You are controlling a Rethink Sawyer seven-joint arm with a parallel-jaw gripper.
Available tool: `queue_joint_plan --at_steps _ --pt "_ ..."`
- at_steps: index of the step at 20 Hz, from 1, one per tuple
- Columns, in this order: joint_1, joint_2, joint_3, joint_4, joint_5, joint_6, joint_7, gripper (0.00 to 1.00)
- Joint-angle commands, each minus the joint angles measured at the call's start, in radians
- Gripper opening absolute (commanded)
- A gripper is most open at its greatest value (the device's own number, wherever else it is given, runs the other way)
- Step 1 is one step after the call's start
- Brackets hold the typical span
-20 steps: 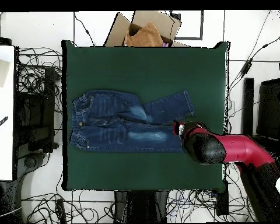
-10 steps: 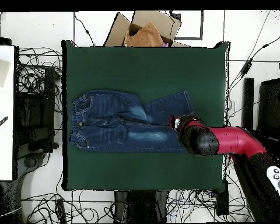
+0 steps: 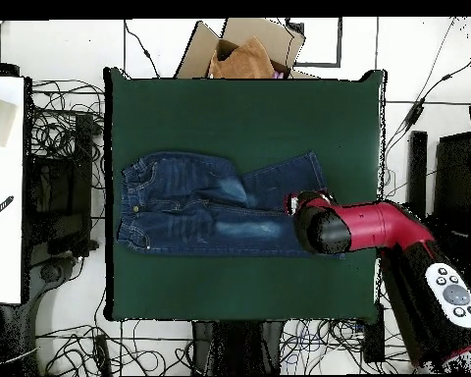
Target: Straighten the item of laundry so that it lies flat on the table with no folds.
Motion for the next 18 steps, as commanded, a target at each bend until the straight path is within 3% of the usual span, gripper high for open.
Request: queue_joint_plan --at_steps 1,18 --pt "0.076 0.020 -0.138 -0.083 -0.066 -0.040 0.130 1.00" --pt "0.148 0.162 -0.139 -0.246 0.007 -0.016 0.089 1.00"
